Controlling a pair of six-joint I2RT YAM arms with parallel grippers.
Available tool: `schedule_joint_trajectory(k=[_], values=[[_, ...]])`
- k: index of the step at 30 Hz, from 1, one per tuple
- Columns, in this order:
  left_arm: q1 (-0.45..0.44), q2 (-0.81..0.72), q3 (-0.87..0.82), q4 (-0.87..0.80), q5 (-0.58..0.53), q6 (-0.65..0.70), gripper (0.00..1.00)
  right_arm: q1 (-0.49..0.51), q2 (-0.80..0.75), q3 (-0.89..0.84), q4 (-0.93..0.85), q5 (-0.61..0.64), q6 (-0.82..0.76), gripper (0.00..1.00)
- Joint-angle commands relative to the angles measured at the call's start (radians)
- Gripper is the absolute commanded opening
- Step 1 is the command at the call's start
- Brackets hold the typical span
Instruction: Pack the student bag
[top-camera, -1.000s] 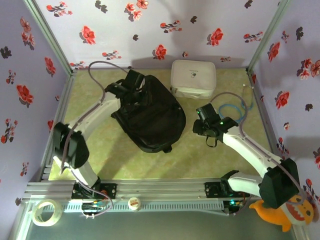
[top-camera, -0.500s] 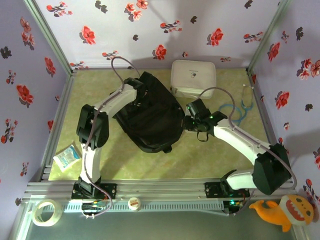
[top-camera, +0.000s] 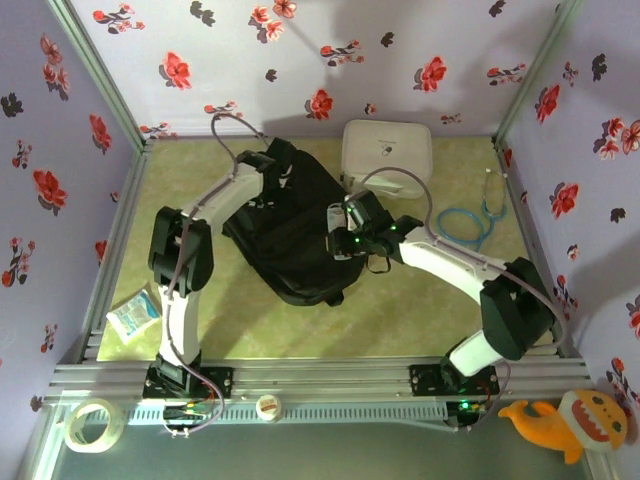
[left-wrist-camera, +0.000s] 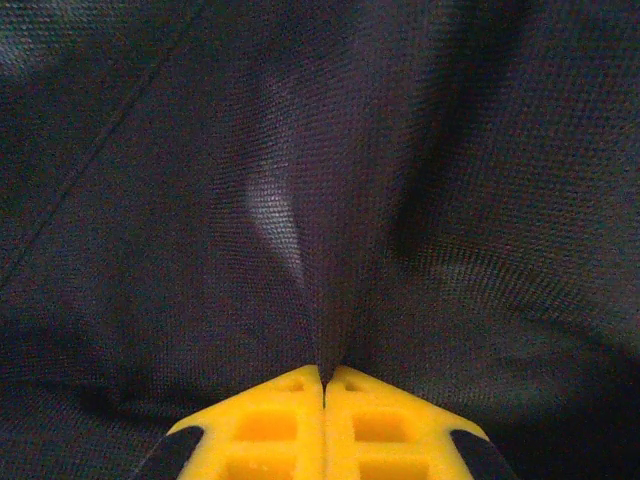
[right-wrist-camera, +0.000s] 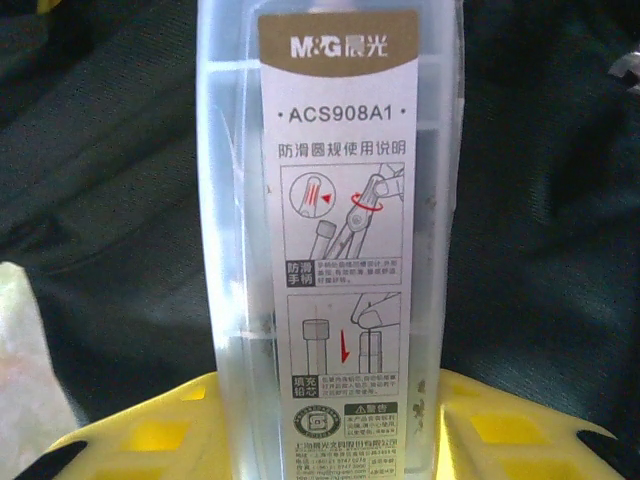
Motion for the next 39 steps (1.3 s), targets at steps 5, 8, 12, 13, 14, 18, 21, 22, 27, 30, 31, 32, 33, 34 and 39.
schedule_joint_trajectory(k=[5,8,12,13,14,18,21,22,27,30,31,32,33,34,39], values=[[0.055,-0.205,-0.023,0.033,0.273,-0.082,0.00,0.054,0.154,0.173,0.042,-0.104,-0.135,0.37],[0.071,-0.238,-0.060,0.064,0.309,-0.117,0.00,0.072,0.216,0.209,0.013,-0.112,-0.146,0.36],[0.097,-0.266,-0.098,0.112,0.346,-0.159,0.00,0.103,0.260,0.198,-0.036,-0.085,-0.175,0.35],[0.102,-0.270,-0.106,0.124,0.357,-0.167,0.00,0.105,0.265,0.187,-0.043,-0.088,-0.175,0.34],[0.107,-0.273,-0.111,0.133,0.370,-0.174,0.00,0.106,0.269,0.177,-0.047,-0.089,-0.175,0.34],[0.114,-0.286,-0.129,0.147,0.378,-0.185,0.00,0.106,0.280,0.165,-0.090,-0.080,-0.181,0.34],[0.116,-0.300,-0.149,0.160,0.378,-0.192,0.00,0.106,0.292,0.166,-0.134,-0.077,-0.200,0.34],[0.118,-0.306,-0.155,0.164,0.378,-0.194,0.00,0.107,0.302,0.173,-0.158,-0.072,-0.206,0.34],[0.121,-0.324,-0.175,0.181,0.447,-0.205,0.00,0.106,0.351,0.247,-0.227,-0.010,-0.222,0.34],[0.120,-0.324,-0.193,0.184,0.504,-0.209,0.00,0.107,0.383,0.331,-0.247,0.032,-0.219,0.33],[0.120,-0.329,-0.205,0.186,0.513,-0.211,0.00,0.107,0.388,0.348,-0.235,0.040,-0.213,0.33],[0.119,-0.333,-0.217,0.189,0.518,-0.212,0.00,0.104,0.393,0.362,-0.223,0.042,-0.205,0.33],[0.120,-0.338,-0.228,0.190,0.524,-0.214,0.00,0.104,0.401,0.378,-0.221,0.033,-0.205,0.33],[0.120,-0.342,-0.239,0.192,0.534,-0.214,0.00,0.104,0.412,0.401,-0.226,0.034,-0.204,0.33],[0.122,-0.369,-0.274,0.199,0.540,-0.218,0.00,0.089,0.467,0.495,-0.240,0.060,-0.190,0.33]])
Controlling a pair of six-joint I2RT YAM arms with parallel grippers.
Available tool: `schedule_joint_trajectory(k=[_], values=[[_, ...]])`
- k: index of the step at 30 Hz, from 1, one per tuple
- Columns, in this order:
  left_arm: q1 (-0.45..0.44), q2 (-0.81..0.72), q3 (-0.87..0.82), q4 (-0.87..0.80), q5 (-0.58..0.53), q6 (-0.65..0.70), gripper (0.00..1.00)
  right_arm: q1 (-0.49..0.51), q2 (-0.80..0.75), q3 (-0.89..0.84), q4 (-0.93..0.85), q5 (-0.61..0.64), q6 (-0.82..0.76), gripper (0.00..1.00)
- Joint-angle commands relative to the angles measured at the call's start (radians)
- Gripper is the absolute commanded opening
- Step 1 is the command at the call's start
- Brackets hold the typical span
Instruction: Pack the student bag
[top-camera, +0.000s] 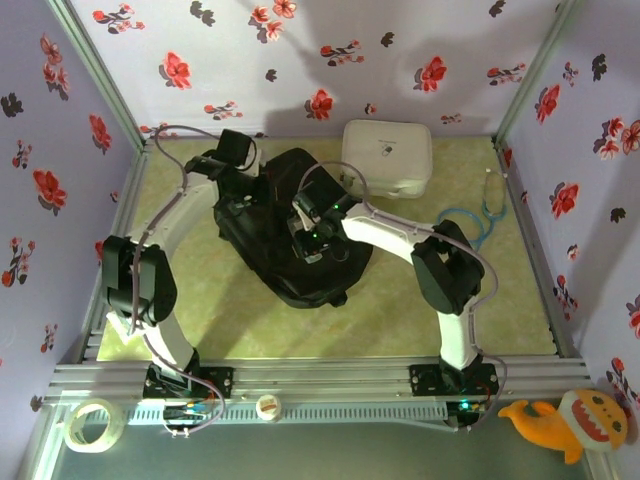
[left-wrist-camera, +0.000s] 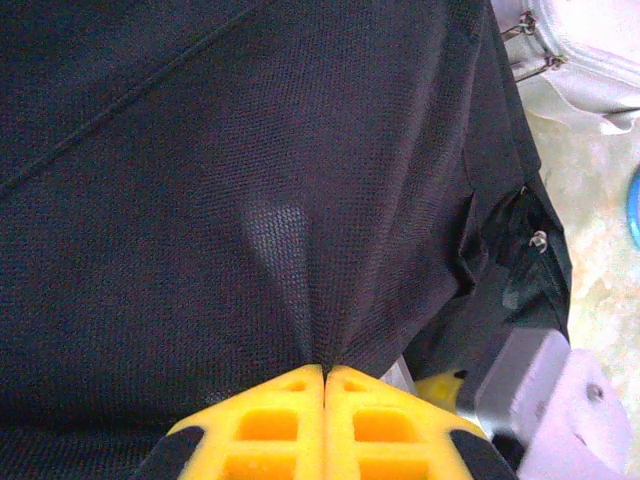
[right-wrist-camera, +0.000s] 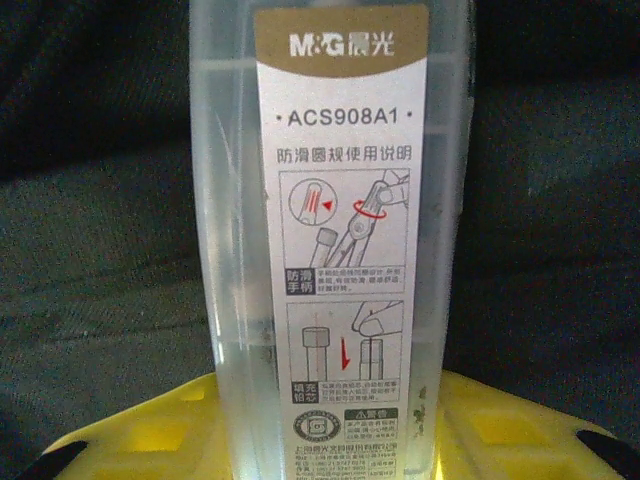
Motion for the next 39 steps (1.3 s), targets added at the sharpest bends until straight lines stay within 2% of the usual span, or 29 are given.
schedule_joint_trajectory(k=[1,7,10,13,15,17,21,25,29,32,39], values=[[-0.004,-0.063,-0.017,-0.001,0.090,-0.025,0.00,-0.016,0.033,0.060,0.009,0.049,0.017,0.33],[0.005,-0.069,-0.021,0.012,0.091,-0.046,0.00,-0.046,0.014,0.103,0.022,0.108,0.094,0.34],[0.006,-0.064,-0.032,0.022,0.090,-0.056,0.00,-0.073,0.009,0.114,0.042,0.137,0.182,0.34],[0.010,-0.057,-0.043,0.030,0.090,-0.063,0.00,-0.073,0.010,0.123,0.121,0.071,0.210,0.35],[0.017,-0.040,-0.048,0.035,0.092,-0.063,0.00,-0.063,0.013,0.137,0.188,-0.018,0.210,0.38],[0.028,-0.018,-0.051,0.039,0.091,-0.065,0.00,-0.057,0.007,0.134,0.242,-0.044,0.236,0.40],[0.058,0.023,-0.063,0.063,0.091,-0.075,0.00,-0.062,-0.021,0.097,0.300,-0.011,0.278,0.51],[0.074,0.058,-0.067,0.072,0.091,-0.072,0.00,-0.070,-0.070,0.019,0.298,-0.026,0.286,0.68],[0.082,0.085,-0.067,0.074,0.090,-0.064,0.00,-0.075,-0.177,-0.116,0.324,-0.053,0.302,0.72],[0.083,0.091,-0.066,0.077,0.090,-0.062,0.00,-0.075,-0.226,-0.182,0.301,-0.053,0.310,0.68],[0.083,0.088,-0.063,0.074,0.090,-0.062,0.00,-0.066,-0.180,-0.200,0.218,-0.040,0.308,0.33]])
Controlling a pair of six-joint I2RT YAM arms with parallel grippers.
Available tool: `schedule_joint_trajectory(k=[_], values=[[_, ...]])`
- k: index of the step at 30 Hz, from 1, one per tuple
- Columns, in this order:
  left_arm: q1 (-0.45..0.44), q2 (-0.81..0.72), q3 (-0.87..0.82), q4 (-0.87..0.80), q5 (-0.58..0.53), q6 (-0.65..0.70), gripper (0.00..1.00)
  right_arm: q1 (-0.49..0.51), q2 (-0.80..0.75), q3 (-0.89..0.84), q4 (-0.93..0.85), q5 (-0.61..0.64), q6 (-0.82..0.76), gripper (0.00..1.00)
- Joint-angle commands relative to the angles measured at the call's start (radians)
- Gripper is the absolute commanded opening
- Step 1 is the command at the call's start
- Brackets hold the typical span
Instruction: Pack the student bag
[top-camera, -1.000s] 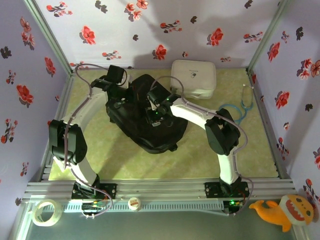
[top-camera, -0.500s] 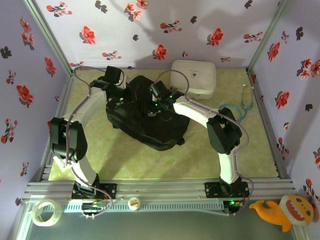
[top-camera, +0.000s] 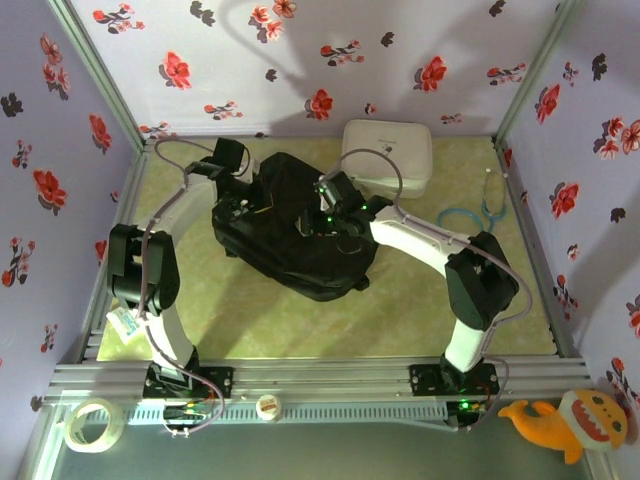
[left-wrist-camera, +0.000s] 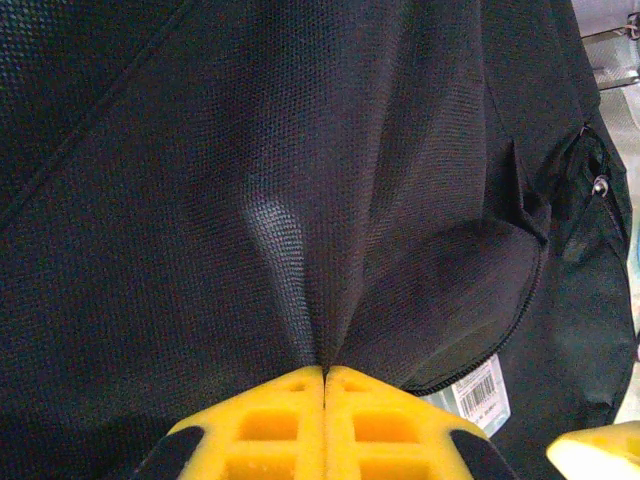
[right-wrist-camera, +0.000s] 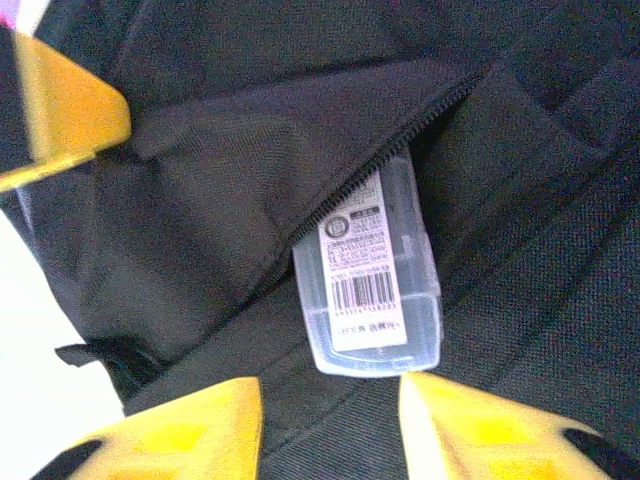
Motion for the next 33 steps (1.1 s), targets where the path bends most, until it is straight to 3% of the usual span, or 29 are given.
schedule_joint_trajectory(k=[1,8,19,23,28,33], values=[[0.011,0.009,-0.004,0.015,0.011,0.001,0.00,0.004,0.040,-0.007,-0.055,0.009,-0.003,0.30],[0.009,-0.006,-0.003,0.004,0.010,0.007,0.00,0.008,0.113,0.050,-0.087,0.035,-0.040,0.21],[0.011,-0.019,-0.016,0.000,0.013,0.007,0.00,0.008,0.271,0.297,0.025,0.011,-0.108,0.18],[0.010,-0.027,-0.017,0.001,0.012,0.001,0.00,0.008,0.294,0.302,0.050,0.008,-0.099,0.18],[0.029,-0.092,-0.026,0.033,0.011,-0.027,0.30,0.008,0.127,0.129,0.098,0.023,-0.122,0.25],[0.099,-0.224,-0.122,0.104,0.010,-0.088,0.42,0.025,0.010,0.052,0.000,-0.008,-0.252,0.42]])
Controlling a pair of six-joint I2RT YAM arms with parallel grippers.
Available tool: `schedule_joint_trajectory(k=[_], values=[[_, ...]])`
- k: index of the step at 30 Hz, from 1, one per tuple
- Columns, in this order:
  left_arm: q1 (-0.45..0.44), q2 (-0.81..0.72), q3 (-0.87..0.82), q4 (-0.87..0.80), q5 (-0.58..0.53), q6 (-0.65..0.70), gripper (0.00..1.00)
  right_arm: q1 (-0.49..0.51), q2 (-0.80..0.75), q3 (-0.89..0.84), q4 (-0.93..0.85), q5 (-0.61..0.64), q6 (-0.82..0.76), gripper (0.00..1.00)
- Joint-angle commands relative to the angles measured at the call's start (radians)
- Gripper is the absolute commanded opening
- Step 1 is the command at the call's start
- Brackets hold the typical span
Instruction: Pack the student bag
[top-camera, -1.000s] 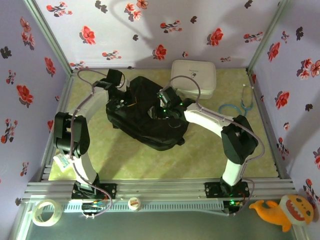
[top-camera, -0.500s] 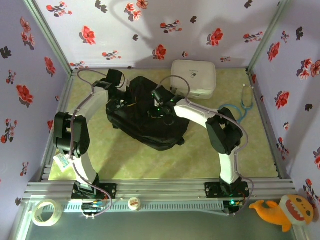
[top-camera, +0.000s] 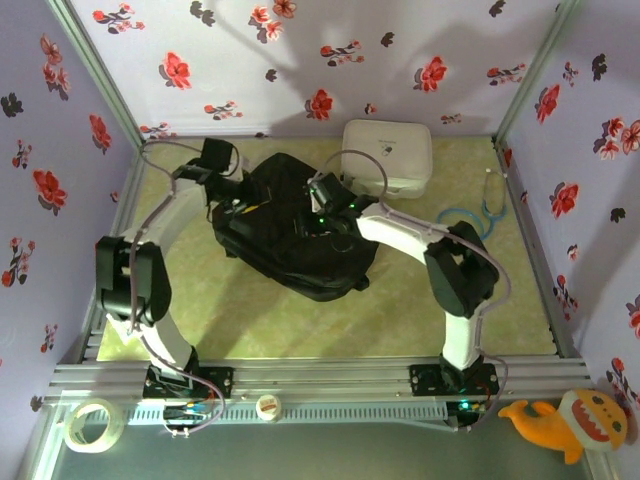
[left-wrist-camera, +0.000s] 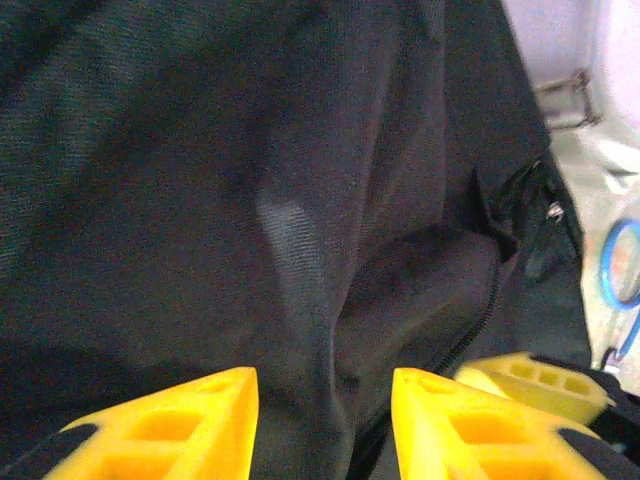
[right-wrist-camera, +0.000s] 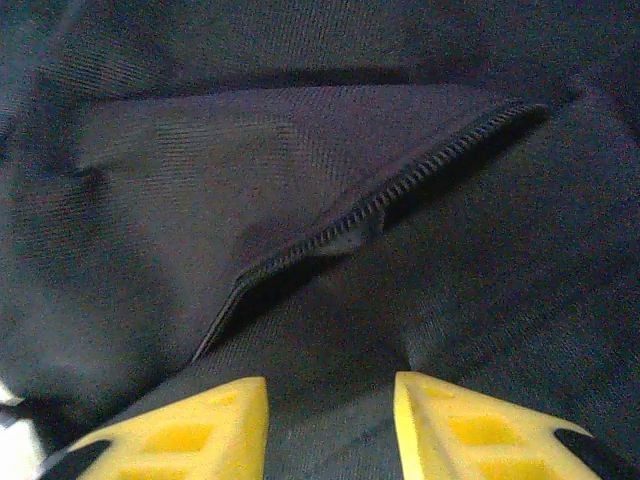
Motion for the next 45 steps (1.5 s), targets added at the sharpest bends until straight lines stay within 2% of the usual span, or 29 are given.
schedule_joint_trajectory(k=[1,6,11,16,21,25,29,36,42,45], values=[[0.064,-0.121,-0.069,0.067,0.007,-0.059,0.43,0.032,-0.077,0.010,-0.064,-0.026,-0.133,0.44],[0.135,-0.249,-0.235,0.093,-0.056,-0.105,0.48,0.124,-0.014,0.098,-0.162,-0.021,-0.259,0.47],[0.228,-0.373,-0.418,0.109,-0.087,-0.155,0.52,0.210,0.082,0.225,-0.220,0.053,-0.359,0.51],[0.302,-0.457,-0.538,0.112,-0.089,-0.169,0.56,0.229,0.160,0.326,-0.255,0.086,-0.415,0.53],[0.313,-0.478,-0.567,0.101,-0.089,-0.163,0.57,0.230,0.231,0.401,-0.292,0.114,-0.454,0.53],[0.313,-0.477,-0.561,0.099,-0.089,-0.162,0.57,0.230,0.254,0.423,-0.302,0.126,-0.469,0.45],[0.312,-0.470,-0.551,0.096,-0.086,-0.157,0.57,0.220,0.252,0.421,-0.294,0.120,-0.467,0.30],[0.312,-0.470,-0.544,0.093,-0.065,-0.150,0.57,0.199,0.241,0.411,-0.251,0.060,-0.438,0.10],[0.300,-0.472,-0.543,0.094,-0.020,-0.151,0.57,0.185,0.220,0.386,-0.202,0.091,-0.393,0.03],[0.267,-0.482,-0.550,0.115,0.008,-0.163,0.57,0.170,0.178,0.334,-0.140,0.099,-0.343,0.00]])
